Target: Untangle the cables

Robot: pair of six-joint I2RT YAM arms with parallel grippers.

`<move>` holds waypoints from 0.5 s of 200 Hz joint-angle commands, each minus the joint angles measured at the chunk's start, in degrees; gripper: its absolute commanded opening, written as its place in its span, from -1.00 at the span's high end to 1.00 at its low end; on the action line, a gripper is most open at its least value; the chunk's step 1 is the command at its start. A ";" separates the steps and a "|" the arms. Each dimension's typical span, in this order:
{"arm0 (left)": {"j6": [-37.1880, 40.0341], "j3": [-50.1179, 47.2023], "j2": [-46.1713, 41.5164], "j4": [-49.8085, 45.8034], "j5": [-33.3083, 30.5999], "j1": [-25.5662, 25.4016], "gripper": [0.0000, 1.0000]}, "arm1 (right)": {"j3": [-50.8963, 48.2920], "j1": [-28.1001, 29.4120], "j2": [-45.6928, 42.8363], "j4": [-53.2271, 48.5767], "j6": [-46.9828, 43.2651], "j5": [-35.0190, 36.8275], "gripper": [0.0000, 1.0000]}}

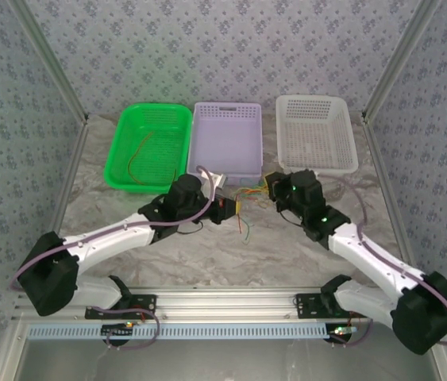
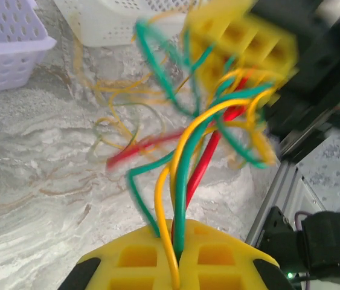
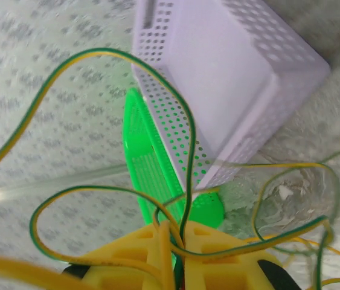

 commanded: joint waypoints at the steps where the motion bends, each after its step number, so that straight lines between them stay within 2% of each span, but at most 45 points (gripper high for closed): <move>1: 6.14 3.13 0.28 -10.59 1.88 -1.22 1.00 | 8.77 -2.88 -1.73 -12.01 -21.49 2.01 1.00; 28: 11.21 8.29 4.04 -17.89 0.19 -3.92 1.00 | 17.05 -2.48 1.85 -19.03 -35.45 -0.38 1.00; 50: 15.67 13.33 7.80 -24.61 -3.25 -6.45 1.00 | 22.12 0.13 3.83 -25.81 -43.78 4.60 1.00; 68: 18.27 16.03 10.18 -28.69 -6.11 -7.15 1.00 | 23.02 1.61 3.25 -26.76 -48.05 8.95 1.00; 100: 21.87 18.53 12.30 -33.10 -10.47 -7.26 1.00 | 23.42 2.59 2.44 -27.07 -53.83 10.63 1.00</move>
